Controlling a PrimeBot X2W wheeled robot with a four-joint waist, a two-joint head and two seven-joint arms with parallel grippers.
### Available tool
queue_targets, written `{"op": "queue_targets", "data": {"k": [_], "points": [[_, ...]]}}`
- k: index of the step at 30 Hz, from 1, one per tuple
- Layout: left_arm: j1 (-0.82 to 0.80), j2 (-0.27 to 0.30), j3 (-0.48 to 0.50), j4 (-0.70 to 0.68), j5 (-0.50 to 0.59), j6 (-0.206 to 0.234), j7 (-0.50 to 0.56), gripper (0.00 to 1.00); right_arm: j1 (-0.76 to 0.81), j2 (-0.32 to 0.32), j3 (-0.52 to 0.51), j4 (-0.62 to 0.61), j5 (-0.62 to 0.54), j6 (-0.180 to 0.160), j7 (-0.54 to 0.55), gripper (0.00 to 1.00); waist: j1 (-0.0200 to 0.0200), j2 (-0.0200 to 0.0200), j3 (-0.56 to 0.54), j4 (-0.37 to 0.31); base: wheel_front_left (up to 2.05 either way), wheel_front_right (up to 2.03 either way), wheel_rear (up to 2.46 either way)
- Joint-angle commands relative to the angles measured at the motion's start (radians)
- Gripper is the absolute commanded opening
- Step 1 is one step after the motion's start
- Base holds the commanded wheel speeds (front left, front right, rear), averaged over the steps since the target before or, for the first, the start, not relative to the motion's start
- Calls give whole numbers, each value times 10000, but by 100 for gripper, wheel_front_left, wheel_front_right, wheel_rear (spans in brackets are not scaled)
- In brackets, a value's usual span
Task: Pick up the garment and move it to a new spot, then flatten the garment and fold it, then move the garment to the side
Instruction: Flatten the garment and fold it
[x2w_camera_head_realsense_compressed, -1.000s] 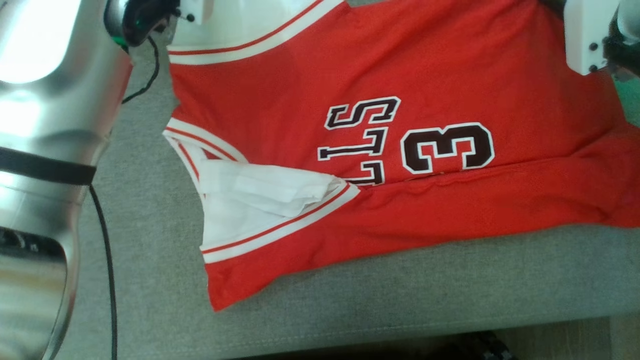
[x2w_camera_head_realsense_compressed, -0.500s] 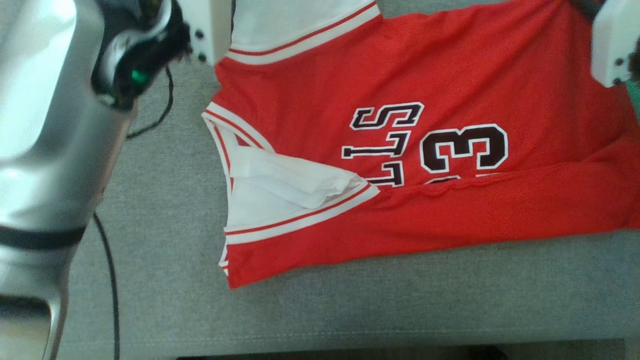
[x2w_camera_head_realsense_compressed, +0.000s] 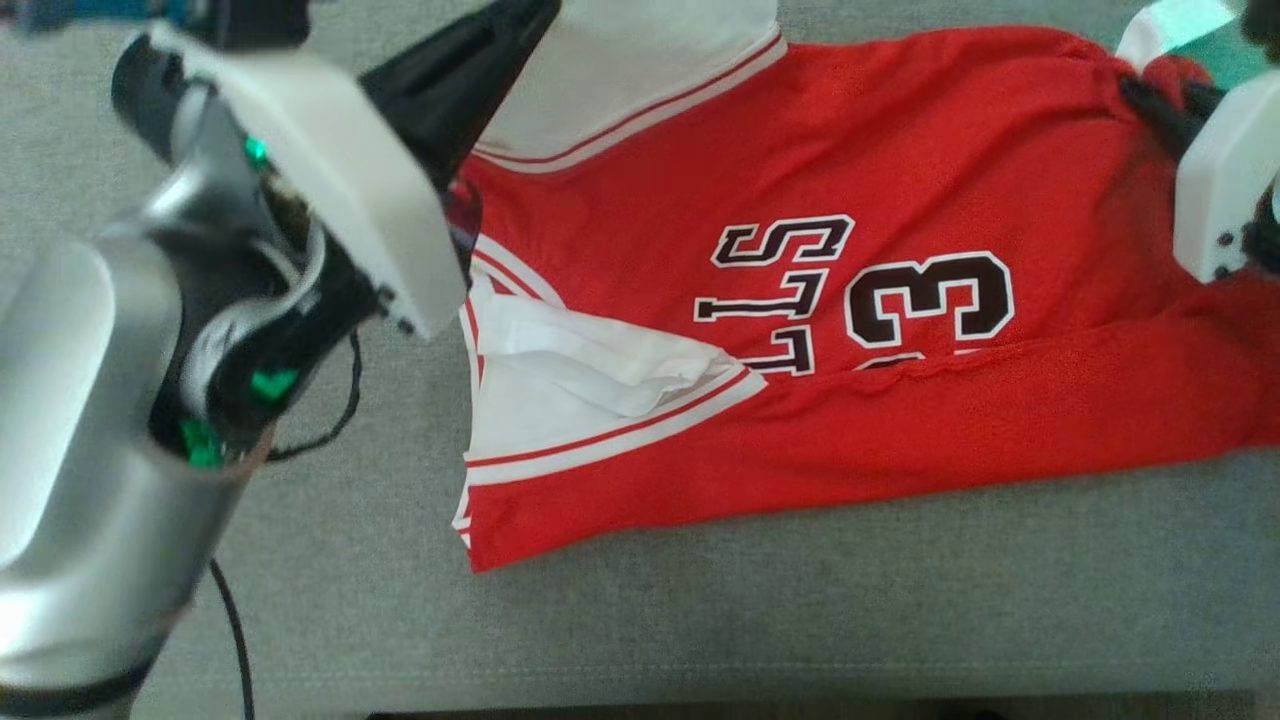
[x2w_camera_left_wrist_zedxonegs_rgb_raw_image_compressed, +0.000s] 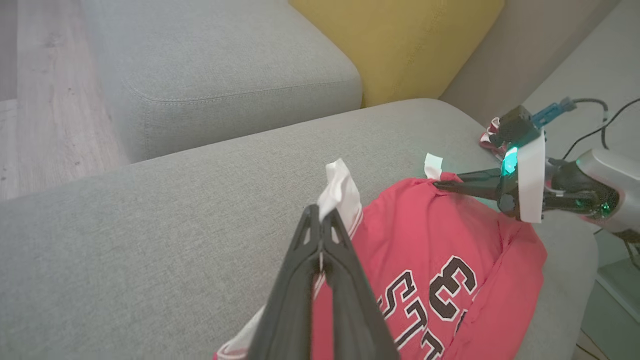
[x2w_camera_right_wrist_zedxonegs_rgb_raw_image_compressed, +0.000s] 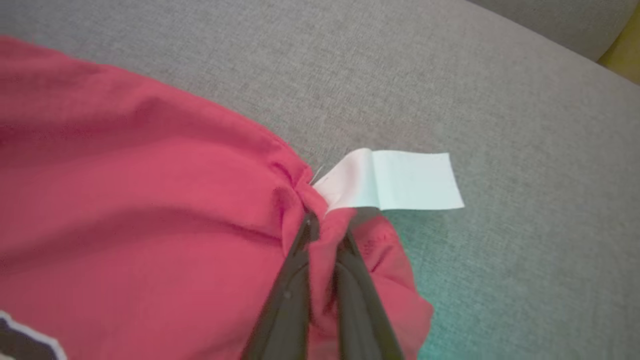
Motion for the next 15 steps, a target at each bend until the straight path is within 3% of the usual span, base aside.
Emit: {"op": "queue_targets", "data": {"k": [1, 15], "points": [[-97, 494, 590, -574, -11, 76, -86, 0, 230, -291, -159, -384, -117, -7, -133, 0, 0, -1, -19, -3, 0, 0, 0], [1281, 835, 1074, -2168, -243, 569, -401, 0, 551, -362, -318, -496, -971, -7, -1305, 0, 0, -1, -257, 122, 0, 0, 0]]}}
